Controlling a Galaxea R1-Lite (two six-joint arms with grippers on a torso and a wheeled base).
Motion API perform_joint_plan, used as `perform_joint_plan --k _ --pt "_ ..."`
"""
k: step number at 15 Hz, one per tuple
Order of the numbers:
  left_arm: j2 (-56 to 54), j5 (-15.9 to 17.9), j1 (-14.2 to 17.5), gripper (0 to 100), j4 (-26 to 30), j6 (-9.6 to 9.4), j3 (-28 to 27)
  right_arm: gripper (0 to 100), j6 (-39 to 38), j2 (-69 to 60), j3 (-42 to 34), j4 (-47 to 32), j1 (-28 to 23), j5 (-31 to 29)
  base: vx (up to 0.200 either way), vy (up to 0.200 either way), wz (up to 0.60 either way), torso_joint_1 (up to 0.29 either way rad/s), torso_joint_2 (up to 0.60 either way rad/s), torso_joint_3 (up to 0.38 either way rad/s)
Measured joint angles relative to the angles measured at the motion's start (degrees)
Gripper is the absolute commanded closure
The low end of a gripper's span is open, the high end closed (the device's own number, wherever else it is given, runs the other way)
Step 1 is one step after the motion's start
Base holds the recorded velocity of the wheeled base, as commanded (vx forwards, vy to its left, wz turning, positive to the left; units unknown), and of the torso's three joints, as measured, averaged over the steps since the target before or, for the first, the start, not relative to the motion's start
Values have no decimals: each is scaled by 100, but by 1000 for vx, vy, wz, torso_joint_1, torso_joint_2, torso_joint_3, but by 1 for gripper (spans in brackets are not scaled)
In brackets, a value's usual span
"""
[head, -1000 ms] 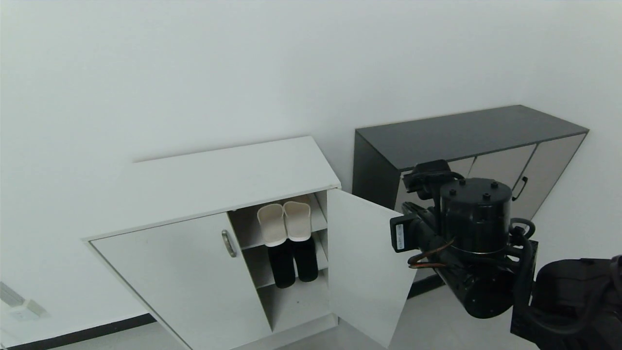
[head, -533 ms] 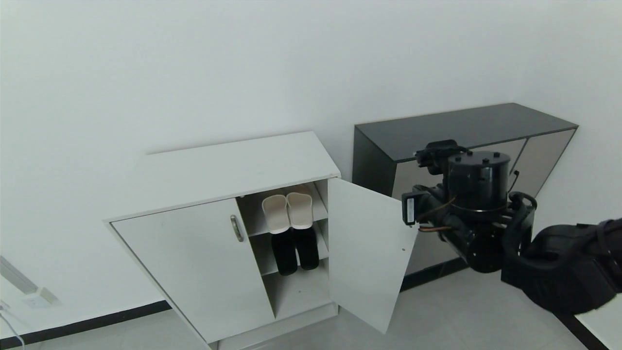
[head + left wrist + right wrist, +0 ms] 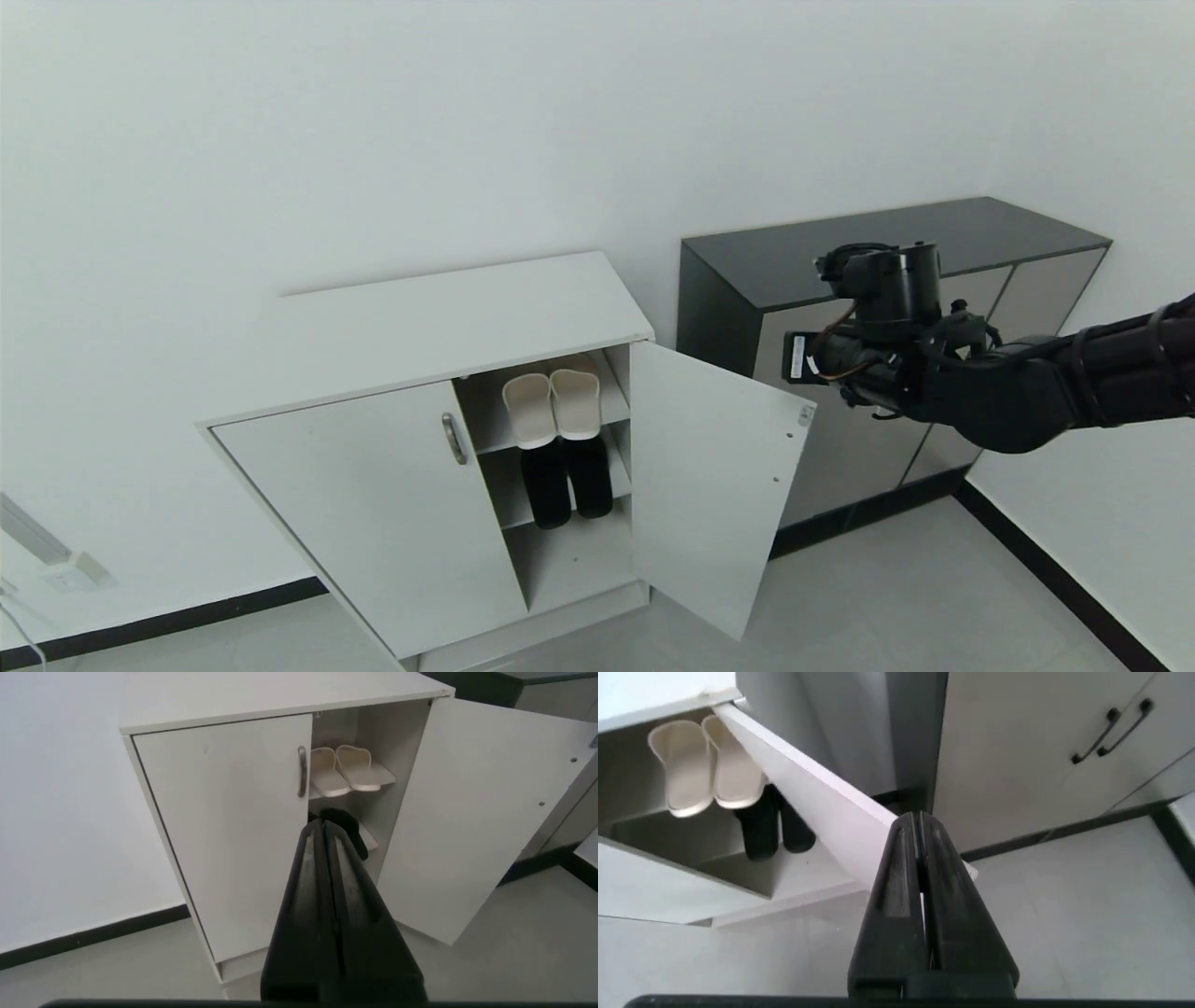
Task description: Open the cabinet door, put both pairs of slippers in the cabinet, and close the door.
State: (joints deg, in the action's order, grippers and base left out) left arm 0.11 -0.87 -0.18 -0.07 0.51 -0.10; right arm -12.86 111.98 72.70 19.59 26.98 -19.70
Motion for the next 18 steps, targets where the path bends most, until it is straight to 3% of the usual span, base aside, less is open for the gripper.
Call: perform_joint_plan --k 7,18 --pt "0 -2 2 100 0 0 0 100 -7 767 375 227 -358 13 0 0 0 0 0 0" --pt "0 0 0 100 0 0 0 100 -2 1200 430 228 -378 18 0 0 0 0 0 0"
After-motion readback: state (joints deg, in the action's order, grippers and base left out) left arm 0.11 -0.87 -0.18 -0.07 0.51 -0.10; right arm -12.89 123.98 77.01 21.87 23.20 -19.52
